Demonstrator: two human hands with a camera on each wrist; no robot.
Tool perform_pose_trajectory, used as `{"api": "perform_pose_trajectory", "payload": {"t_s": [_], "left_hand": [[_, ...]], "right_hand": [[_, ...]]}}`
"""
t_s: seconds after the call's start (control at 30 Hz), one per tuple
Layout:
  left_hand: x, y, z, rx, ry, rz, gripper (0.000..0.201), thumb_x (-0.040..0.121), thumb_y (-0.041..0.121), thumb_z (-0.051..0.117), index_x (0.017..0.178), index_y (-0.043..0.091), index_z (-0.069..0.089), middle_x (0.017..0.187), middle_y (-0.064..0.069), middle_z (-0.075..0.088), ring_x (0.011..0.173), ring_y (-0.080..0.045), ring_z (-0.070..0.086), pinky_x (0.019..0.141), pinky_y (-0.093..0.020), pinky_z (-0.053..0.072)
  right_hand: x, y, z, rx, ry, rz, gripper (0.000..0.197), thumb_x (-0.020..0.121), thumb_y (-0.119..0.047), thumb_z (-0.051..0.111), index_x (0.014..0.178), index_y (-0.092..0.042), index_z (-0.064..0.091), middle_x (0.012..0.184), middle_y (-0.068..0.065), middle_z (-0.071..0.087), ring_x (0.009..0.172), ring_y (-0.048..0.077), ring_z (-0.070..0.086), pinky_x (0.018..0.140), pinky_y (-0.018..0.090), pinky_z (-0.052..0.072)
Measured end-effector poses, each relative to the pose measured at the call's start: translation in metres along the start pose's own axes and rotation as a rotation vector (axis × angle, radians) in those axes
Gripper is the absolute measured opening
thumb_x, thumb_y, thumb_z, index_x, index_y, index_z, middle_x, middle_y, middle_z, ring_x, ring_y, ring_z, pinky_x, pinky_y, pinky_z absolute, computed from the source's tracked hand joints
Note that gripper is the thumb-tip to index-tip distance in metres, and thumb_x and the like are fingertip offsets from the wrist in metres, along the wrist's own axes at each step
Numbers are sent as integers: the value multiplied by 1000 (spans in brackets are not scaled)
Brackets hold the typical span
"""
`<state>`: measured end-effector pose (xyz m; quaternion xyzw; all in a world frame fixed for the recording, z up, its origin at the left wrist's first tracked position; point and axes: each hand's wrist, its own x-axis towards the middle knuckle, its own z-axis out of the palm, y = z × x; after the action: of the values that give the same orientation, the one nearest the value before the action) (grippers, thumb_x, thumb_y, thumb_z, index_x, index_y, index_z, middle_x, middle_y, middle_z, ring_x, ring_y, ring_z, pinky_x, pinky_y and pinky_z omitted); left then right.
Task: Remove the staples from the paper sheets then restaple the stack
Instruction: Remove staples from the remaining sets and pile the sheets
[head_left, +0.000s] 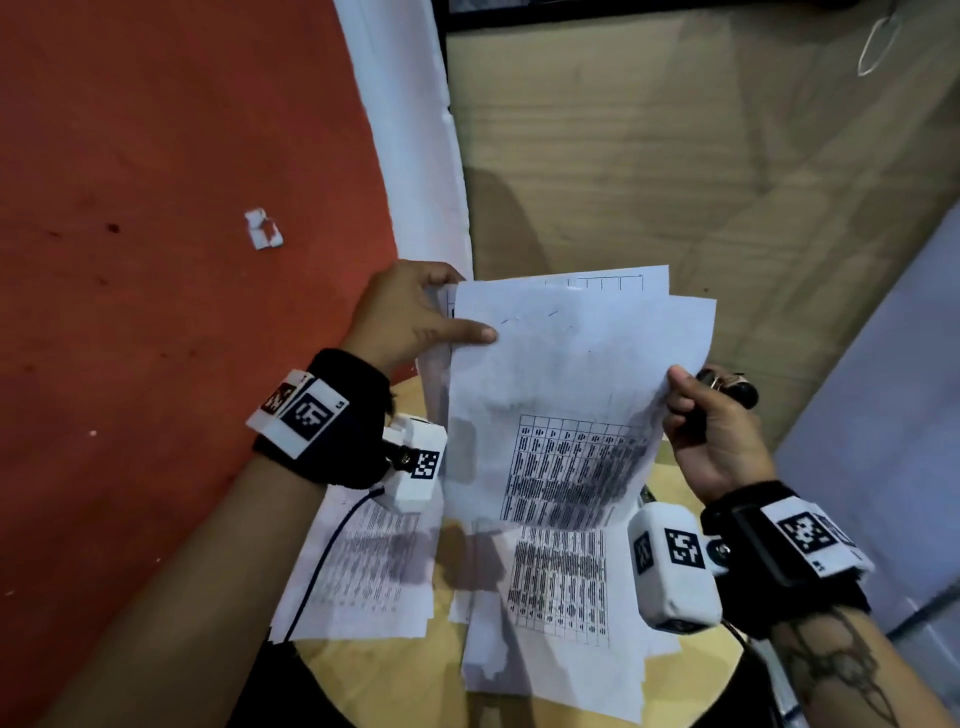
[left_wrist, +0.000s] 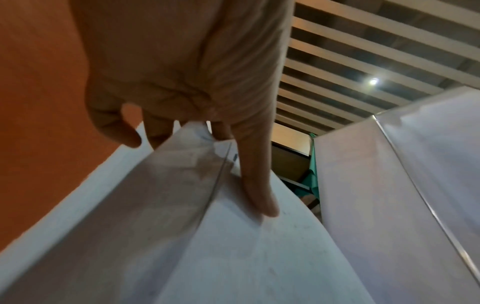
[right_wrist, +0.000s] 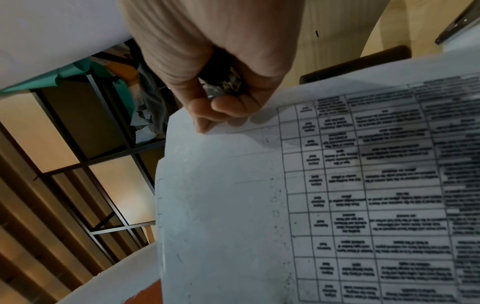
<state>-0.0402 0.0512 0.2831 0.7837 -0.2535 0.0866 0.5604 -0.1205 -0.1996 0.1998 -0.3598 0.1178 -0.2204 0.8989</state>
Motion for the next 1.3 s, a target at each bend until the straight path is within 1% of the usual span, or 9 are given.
{"api": "perform_pose_trajectory", "payload": {"t_s": [0.17,0.27,0.37,0.5,0.57,0.7,0.87,0.97,1.3], "left_hand": [[-2,5,6,-98,-183,-112,17,70,-1,77,85,0,70,79,-8,72,72,-15,65,66,-23,53],[-3,2,6,-122,-226,-145,14,76,-5,70,82,8,70,71,5,72,65,-8,66,64,-19,54],[-6,3,5,-147,-257,-137,13,80,-4,67,80,8,66,66,8,71,61,-3,64,57,-15,51],[-7,4,3,-175,-246,-104,15,81,-8,64,80,7,61,64,9,68,60,-1,63,56,-14,49],[-6,7,3,-186,-205,-77,20,77,-12,65,84,7,62,68,7,68,62,-2,63,58,-15,50],[-6,12,2,-146,-120,-20,28,69,-9,75,84,13,65,78,-2,66,66,-7,61,60,-18,51],[-12,21,-4,-74,-156,-2,22,62,3,82,82,7,73,82,-12,73,69,-15,64,64,-25,54],[-17,30,-4,-116,-187,6,20,69,-7,76,77,9,70,65,6,69,59,-3,61,56,-15,46],[-19,39,-2,-174,-225,-7,23,71,-13,70,73,10,67,58,9,67,56,0,60,54,-13,46]], "right_hand": [[-6,0,2,-2,57,29,24,87,1,54,87,-20,43,53,-8,60,36,0,44,34,11,32],[-14,-3,9,-107,206,-106,29,87,-9,61,78,-24,38,49,-13,54,39,0,40,34,12,29],[-22,-13,14,-321,283,-276,26,89,-23,61,82,-26,36,71,-8,45,51,4,37,43,16,31],[-32,-6,33,-464,11,-245,12,90,-19,51,84,-23,42,67,-6,41,51,5,39,45,19,32],[-39,2,42,-705,-175,-279,20,80,-35,60,95,-26,49,79,-6,44,66,6,44,52,18,38],[-53,9,70,-1140,-364,-682,55,70,-22,81,116,-11,52,101,-6,49,91,4,54,84,11,42],[-48,12,98,-1360,-551,-1112,36,64,0,73,98,-2,60,99,13,57,86,28,58,69,39,47],[-50,9,105,-1396,-697,-1206,36,62,1,67,98,1,62,101,17,59,85,35,61,60,41,54],[-54,4,109,-1384,-737,-1320,36,59,8,69,95,4,66,92,18,62,83,36,61,56,41,53]]}}
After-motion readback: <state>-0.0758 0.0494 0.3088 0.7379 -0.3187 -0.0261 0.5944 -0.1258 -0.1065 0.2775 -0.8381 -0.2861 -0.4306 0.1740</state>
